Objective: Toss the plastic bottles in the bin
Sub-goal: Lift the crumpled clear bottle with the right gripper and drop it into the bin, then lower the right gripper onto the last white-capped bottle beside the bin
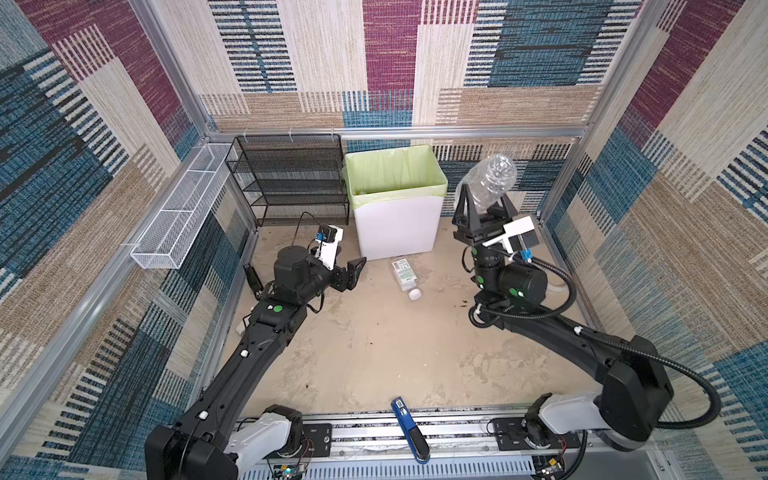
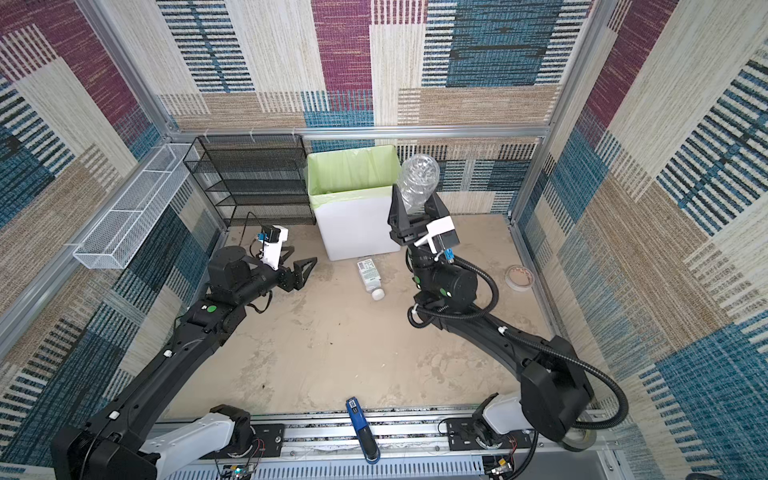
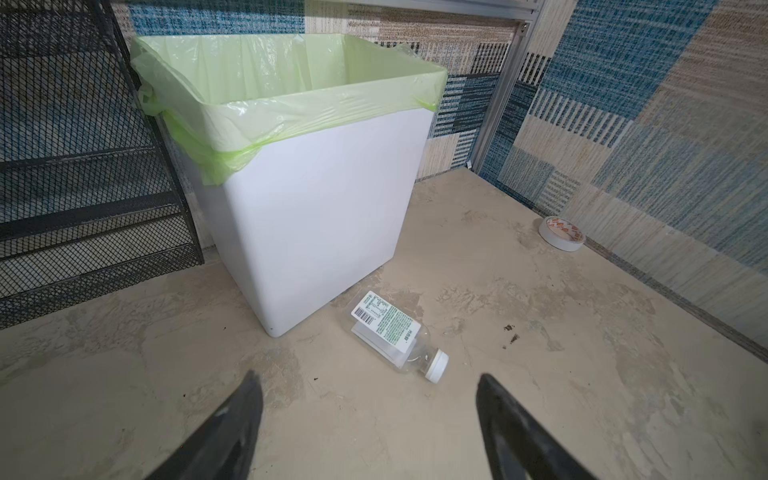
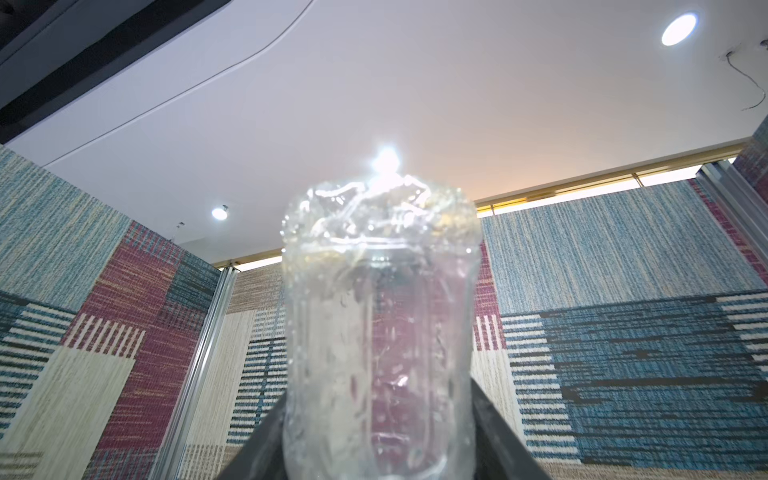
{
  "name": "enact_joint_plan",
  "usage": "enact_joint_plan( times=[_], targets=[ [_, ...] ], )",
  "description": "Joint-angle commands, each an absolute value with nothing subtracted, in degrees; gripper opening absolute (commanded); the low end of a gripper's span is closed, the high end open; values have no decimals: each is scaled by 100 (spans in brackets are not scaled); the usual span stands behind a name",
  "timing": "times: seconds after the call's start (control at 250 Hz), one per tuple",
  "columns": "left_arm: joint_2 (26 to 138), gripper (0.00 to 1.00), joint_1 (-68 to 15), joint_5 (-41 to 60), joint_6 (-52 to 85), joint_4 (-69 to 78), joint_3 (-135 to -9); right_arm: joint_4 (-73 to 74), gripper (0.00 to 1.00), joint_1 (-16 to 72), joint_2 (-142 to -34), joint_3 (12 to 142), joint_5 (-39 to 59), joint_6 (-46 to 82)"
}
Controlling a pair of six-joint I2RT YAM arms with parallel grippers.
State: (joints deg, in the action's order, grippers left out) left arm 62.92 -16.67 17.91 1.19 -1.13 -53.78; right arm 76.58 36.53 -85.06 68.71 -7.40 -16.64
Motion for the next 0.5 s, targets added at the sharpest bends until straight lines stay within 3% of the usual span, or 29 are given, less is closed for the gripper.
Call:
enact_joint_plan(
  times=[0.0,0.116,0.264,0.352,0.496],
  targets=[
    [6283,81,-1695,1564,157,61,-5388,3897,56,3430,-9440,9043,-393,-528],
    [6109,82,-1713,1214,263,46,-5379,647,59,3143,-11139,12125,89,407],
    [5890,84,-1762,1140,257,-137,-5483,-1755,81,3032,-12725,15367,274,424],
    [5791,85,-1805,1081,203,-175,-5502,-2548,89,3011,-13401,17008,110,306],
    [5842,85,-1819,1094,217,-170,-5528,-2424,94,2954,-12825,16077,-77,222]
  ],
)
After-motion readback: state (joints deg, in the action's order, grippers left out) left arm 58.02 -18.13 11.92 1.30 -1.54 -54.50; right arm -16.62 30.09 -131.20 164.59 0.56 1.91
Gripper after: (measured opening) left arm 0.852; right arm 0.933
